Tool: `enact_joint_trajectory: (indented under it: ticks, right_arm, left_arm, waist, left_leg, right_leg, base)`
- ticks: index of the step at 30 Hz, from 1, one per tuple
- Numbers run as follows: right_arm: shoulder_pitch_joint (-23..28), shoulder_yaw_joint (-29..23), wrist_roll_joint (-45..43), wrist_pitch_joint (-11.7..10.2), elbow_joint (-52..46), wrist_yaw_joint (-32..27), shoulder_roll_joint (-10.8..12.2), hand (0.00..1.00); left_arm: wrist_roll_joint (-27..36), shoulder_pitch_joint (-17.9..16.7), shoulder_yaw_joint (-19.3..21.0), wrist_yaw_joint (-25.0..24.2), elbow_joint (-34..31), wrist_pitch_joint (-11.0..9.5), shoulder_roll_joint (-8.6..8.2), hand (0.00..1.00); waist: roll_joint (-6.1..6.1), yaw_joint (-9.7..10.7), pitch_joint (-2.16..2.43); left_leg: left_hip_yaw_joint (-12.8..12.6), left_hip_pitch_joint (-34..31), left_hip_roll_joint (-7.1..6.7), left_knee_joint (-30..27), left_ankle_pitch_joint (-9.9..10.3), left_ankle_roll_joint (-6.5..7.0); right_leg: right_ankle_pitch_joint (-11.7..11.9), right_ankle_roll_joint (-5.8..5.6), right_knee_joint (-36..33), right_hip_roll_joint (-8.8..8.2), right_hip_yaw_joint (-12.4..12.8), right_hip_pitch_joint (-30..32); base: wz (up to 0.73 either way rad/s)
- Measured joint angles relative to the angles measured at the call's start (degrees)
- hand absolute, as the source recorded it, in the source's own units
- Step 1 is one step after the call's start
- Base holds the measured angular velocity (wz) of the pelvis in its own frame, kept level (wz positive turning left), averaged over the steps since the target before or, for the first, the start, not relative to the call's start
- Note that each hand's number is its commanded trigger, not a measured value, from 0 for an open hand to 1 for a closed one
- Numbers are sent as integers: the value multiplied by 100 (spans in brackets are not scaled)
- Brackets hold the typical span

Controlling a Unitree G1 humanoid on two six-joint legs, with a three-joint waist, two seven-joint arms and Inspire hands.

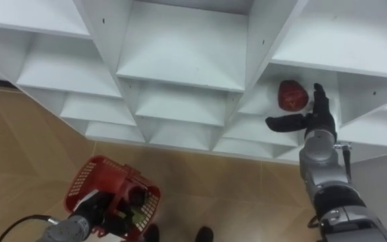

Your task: Collect fruits from the closet

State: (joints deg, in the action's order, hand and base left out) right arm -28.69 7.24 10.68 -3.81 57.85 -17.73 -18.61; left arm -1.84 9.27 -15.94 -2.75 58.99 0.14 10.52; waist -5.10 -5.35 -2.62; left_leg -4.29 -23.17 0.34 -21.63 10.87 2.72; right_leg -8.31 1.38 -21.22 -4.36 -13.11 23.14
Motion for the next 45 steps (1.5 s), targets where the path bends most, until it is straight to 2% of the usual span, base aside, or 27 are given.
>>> enact_joint_trajectory:
  ticks: [8, 13, 19, 29, 45]
  right_arm:
    - [-93, -4, -25, 0, -76, -169, 3, 0]
    - [-176, -3, -62, 0, -197, -357, 2, 0]
    - [-224, -5, -427, -3, -252, -545, 2, 0]
    - [-225, -6, -476, -3, -252, -668, 2, 0]
    - [-287, 48, -476, -4, -252, -832, 8, 0]
  left_arm:
    - [5, 16, -4, 9, 4, 0, -53, 100]
    - [14, -8, -12, 26, -24, -1, -79, 100]
    - [9, 1, -63, 119, -37, -1, -116, 100]
    - [9, -5, -62, 148, -37, 0, -224, 100]
    - [17, 46, -133, 214, -51, -4, -191, 100]
  waist:
    - [11, -72, -2]
    - [11, 16, -2]
    - [13, 21, -4]
    - [62, 20, -36]
    - [57, 21, -38]
  left_leg:
    - [-63, -83, -3, 9, -17, 3]
    - [-63, -126, -19, -6, -37, 18]
    - [-69, -113, -16, -10, -38, 20]
    - [-70, -112, -15, 6, -38, 20]
    - [-79, -226, -21, 2, -40, 22]
  right_leg:
    - [2, 5, -154, -27, 58, 167]
    - [2, 5, -157, -51, 28, 206]
    - [2, 5, -156, -52, 19, 198]
    - [2, 5, -155, -54, 6, 193]
    - [1, 6, -161, -64, 15, 322]
  base:
    - [-3]
    - [1]
    - [0]
    - [0]
    - [0]
